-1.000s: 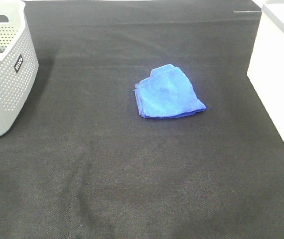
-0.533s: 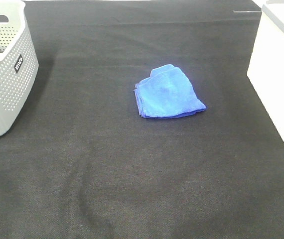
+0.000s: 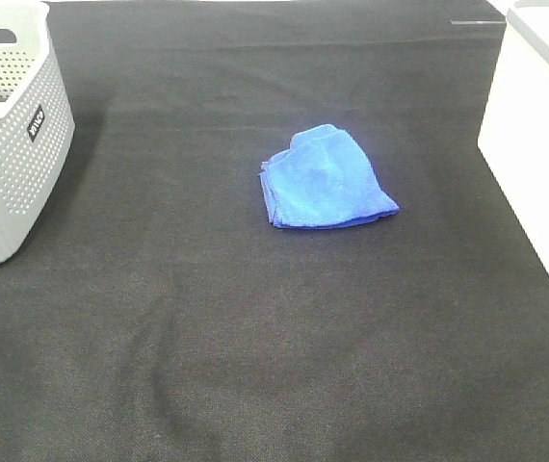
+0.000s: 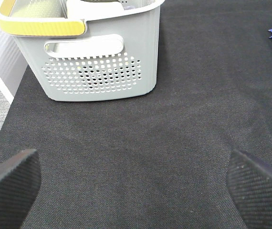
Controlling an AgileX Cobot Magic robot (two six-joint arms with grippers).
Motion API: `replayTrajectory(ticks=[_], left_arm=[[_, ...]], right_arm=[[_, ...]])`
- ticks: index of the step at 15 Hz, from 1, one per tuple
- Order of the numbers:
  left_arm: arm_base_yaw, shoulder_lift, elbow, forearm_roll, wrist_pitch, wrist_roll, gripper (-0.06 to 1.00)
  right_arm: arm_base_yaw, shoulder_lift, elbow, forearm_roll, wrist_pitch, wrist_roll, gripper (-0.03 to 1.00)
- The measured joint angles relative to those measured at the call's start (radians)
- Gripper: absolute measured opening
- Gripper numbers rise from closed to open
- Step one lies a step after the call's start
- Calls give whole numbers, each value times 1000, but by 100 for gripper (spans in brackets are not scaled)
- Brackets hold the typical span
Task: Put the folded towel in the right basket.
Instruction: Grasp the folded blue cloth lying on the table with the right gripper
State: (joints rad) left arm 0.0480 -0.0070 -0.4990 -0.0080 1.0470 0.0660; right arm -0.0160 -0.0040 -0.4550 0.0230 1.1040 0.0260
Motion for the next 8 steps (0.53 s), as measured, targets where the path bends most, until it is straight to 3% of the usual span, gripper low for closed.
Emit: replayTrajectory(ticks=[4, 8], left_arm=[[0, 0, 0, 0, 0, 0, 99], [0, 0, 0, -4, 0, 0, 99]], right_arm=[[0, 13, -15, 2, 7, -35, 89], [0, 488, -385, 72, 96, -79, 89]])
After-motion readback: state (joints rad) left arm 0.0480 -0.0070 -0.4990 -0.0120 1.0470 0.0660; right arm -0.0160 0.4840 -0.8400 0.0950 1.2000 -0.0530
